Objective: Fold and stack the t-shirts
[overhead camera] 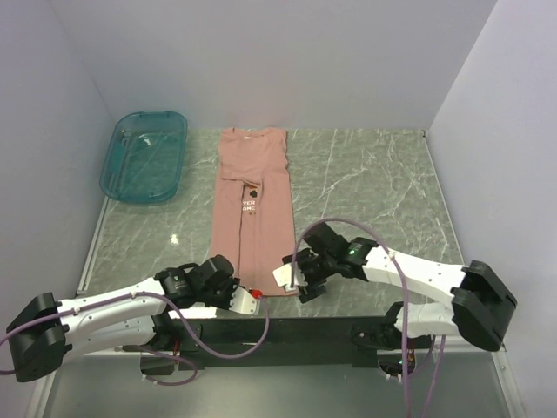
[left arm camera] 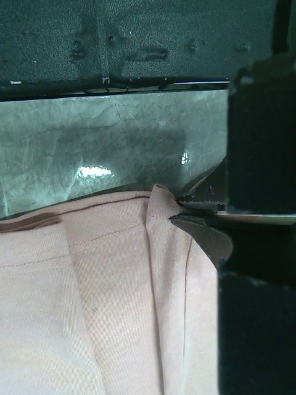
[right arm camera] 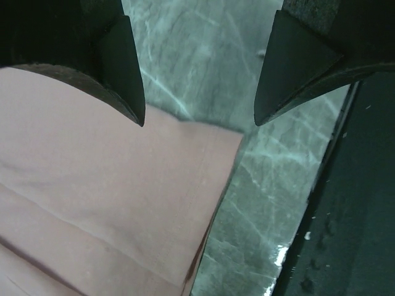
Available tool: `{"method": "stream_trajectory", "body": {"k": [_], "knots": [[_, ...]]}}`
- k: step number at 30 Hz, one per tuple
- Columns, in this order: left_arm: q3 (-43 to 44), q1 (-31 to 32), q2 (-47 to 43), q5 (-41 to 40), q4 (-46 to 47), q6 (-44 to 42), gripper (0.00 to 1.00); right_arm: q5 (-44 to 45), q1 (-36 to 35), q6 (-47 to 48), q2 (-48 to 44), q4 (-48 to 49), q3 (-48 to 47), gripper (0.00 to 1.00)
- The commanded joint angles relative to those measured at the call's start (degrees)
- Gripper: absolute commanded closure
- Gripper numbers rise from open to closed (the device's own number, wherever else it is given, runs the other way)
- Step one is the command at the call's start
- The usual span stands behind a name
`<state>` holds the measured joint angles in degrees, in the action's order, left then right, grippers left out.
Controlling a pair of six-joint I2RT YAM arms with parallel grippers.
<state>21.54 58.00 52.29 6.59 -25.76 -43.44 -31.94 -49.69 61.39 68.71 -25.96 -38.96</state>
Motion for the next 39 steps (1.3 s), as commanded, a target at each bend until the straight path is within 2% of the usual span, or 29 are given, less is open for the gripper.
{"method": "stream_trajectory", "body": {"k": [1, 8, 12, 15, 20, 23, 24, 27, 31, 34, 39], "knots": [[0.3, 0.4, -2.0, 0.4, -0.1, -0.8, 1.00, 7.0, -3.8, -1.5, 3.3, 7.8, 0.0, 0.23], [0.3, 0.4, -4.1, 1.1, -0.3, -0.9, 1.00, 10.3, -8.3, -3.2, 9.9, 9.6, -0.2, 0.27], [0.0, 0.3, -5.1, 1.6, -0.6, -1.1, 1.00, 12.9, -10.0, -3.5, 12.1, 9.3, -1.0, 0.33], [-0.4, 0.3, -5.5, 1.8, -1.0, -1.3, 1.00, 14.9, -11.0, -4.3, 14.3, 8.8, -2.1, 0.43], [-0.4, 0.3, -5.4, 2.0, -1.4, -1.5, 1.00, 16.6, -12.5, -5.7, 17.1, 7.6, -3.8, 0.48], [-0.5, 0.3, -5.4, 2.1, -1.6, -1.5, 1.00, 17.8, -13.0, -6.3, 18.6, 6.5, -4.6, 0.59], [-0.5, 0.3, -5.4, 2.1, -1.7, -1.6, 1.00, 17.9, -13.1, -6.6, 18.8, 6.4, -4.9, 0.66], [-0.5, 0.4, -5.4, 2.4, -1.8, -1.6, 1.00, 18.5, -13.0, -7.3, 19.4, 5.7, -5.1, 0.78], [-0.5, 0.3, -5.6, 2.2, -1.5, -1.8, 1.00, 17.0, -12.6, -7.7, 18.4, 5.0, -4.9, 0.91], [0.1, 0.3, -5.9, 1.4, -1.0, -1.8, 1.00, 12.2, -11.1, -8.7, 16.7, 3.4, -6.5, 1.00], [1.6, -1.0, -4.2, 0.7, 0.3, -3.6, 1.00, 2.4, -4.5, -10.6, 14.8, -0.2, -11.1, 1.00]]}}
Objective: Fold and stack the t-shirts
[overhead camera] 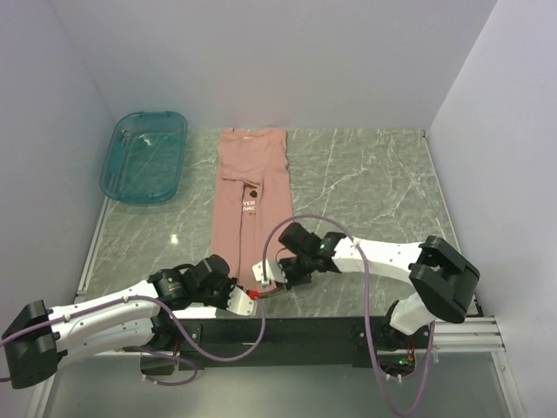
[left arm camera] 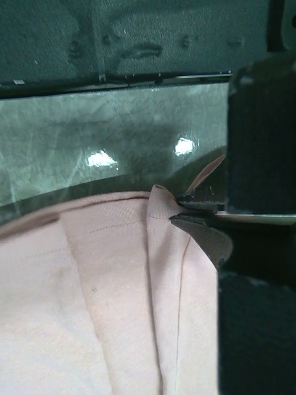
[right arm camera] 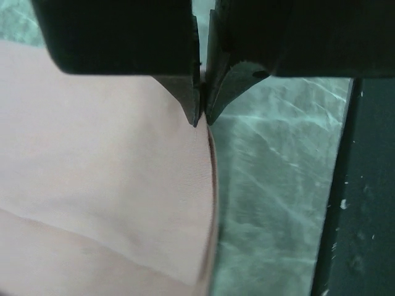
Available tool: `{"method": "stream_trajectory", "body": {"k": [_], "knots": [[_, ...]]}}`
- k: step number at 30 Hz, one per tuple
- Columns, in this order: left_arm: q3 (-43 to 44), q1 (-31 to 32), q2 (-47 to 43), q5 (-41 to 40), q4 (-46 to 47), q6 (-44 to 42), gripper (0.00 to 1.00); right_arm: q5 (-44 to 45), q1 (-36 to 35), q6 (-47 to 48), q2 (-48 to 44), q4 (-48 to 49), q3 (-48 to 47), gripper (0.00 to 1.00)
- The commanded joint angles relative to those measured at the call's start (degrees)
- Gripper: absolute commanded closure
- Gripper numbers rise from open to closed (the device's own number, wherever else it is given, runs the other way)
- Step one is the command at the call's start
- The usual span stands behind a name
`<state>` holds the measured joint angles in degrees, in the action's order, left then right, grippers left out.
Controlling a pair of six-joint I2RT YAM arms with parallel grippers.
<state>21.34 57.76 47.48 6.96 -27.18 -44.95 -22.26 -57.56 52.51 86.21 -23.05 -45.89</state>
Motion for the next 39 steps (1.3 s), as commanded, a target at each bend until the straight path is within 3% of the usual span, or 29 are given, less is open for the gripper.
{"method": "stream_trajectory", "body": {"k": [1, 11, 16, 22, 29, 39], "knots": [[2.0, -1.3, 0.8, 0.4, 2.1, -2.5, 1.00, -8.1, 4.5, -1.8, -3.0, -3.6, -4.8, 1.00], [10.9, -17.1, 8.0, 6.4, 9.6, -10.3, 1.00, -14.2, 15.8, -2.0, 2.1, -8.2, -15.5, 1.00], [17.1, -24.4, 17.2, 9.9, 14.0, -13.4, 1.00, -15.4, 21.4, -2.1, 8.7, -11.4, -24.5, 1.00], [31.5, -34.4, 32.7, 15.4, 14.1, -15.9, 1.00, -14.7, 25.4, -5.1, 18.0, -13.4, -36.5, 1.00], [44.9, -38.1, 46.5, 18.2, 15.3, -15.6, 1.00, -13.3, 28.9, -10.4, 28.2, -12.6, -49.4, 1.00], [51.3, -40.5, 56.6, 18.9, 19.2, -14.5, 1.00, -9.4, 32.2, -17.3, 38.7, -11.2, -62.6, 1.00]]}}
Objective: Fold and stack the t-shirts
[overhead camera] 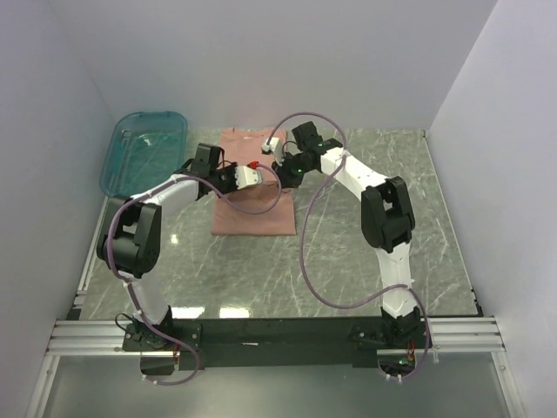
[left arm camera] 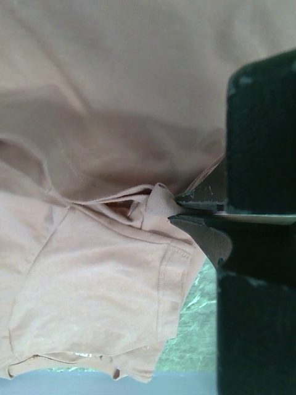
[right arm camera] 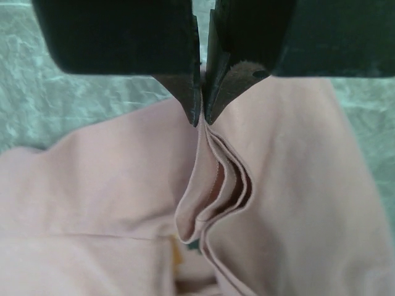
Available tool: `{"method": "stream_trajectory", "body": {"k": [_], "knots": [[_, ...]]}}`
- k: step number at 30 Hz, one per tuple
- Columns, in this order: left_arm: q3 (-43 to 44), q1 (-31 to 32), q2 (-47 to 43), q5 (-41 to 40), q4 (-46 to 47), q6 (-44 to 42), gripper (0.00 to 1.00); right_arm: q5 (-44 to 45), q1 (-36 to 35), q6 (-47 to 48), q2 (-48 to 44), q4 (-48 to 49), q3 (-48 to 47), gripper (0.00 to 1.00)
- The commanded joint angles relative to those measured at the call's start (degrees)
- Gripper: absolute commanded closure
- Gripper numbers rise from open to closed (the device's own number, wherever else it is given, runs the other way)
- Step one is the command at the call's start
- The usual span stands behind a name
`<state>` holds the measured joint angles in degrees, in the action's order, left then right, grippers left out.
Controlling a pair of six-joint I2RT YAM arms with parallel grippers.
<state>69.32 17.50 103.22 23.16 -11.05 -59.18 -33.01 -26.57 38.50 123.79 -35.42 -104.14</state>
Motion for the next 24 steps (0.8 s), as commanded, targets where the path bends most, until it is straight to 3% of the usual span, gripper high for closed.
{"method": "stream_trajectory", "body": {"k": [1, 13, 24], "knots": [[3.7, -0.4, 1.3, 2.7, 3.7, -0.4, 1.00, 1.5, 1.3, -3.9, 1.7, 1.0, -5.1, 1.00], [9.1, -2.3, 6.4, 2.9, 6.5, 0.5, 1.00, 4.6, 2.1, -7.4, 8.4, -0.7, -16.8, 1.00], [10.0, -2.6, 8.6, 2.7, 8.1, 1.1, 1.00, 5.4, 2.3, -7.6, 10.9, -1.4, -20.1, 1.00]]}}
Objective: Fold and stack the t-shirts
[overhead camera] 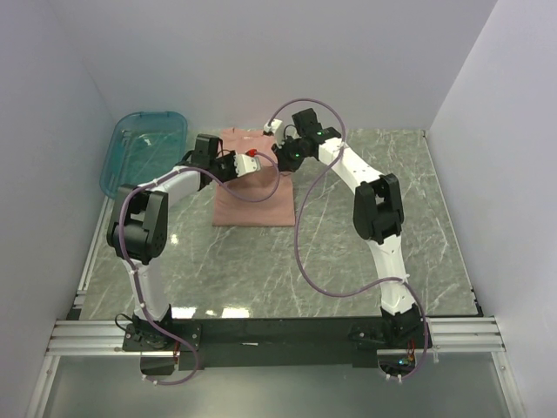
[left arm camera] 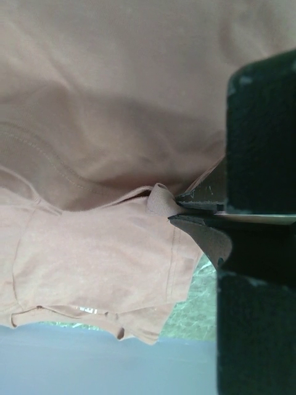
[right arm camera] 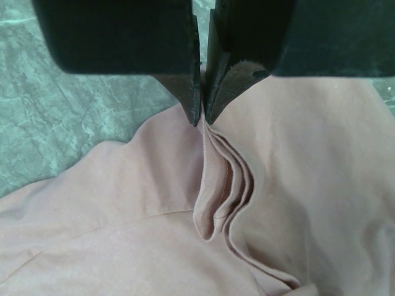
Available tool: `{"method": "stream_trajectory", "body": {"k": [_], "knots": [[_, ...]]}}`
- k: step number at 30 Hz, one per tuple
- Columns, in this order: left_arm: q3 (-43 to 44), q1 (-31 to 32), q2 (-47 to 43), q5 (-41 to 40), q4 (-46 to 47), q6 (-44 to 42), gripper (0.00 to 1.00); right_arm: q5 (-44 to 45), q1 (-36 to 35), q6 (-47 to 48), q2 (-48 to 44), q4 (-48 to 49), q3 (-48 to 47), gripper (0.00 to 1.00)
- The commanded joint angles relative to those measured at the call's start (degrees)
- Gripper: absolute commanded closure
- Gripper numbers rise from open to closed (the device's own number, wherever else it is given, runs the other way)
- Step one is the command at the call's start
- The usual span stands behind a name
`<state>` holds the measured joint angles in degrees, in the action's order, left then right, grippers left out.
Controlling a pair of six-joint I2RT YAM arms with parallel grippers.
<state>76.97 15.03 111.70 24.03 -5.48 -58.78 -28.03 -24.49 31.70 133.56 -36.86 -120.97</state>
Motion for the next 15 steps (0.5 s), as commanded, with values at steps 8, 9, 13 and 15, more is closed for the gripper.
{"method": "stream_trajectory", "body": {"k": [8, 9, 13, 15], "knots": [[2.4, -0.1, 0.4, -0.7, 7.2, 3.4, 0.83, 4.0, 0.2, -3.5, 1.5, 2.7, -3.8, 0.78], [2.2, 0.0, 0.4, -2.3, 9.1, 6.5, 0.72, 7.8, 0.2, -6.4, 1.1, 4.2, -3.5, 0.70], [2.8, 0.4, -1.2, -11.2, 17.4, 15.0, 0.04, 17.8, 0.3, -14.8, -1.1, 11.2, -2.9, 0.38], [3.1, 0.4, -3.5, -14.0, 18.6, 17.1, 0.01, 18.1, 1.0, -17.2, -3.3, 12.1, -1.8, 0.36]]}}
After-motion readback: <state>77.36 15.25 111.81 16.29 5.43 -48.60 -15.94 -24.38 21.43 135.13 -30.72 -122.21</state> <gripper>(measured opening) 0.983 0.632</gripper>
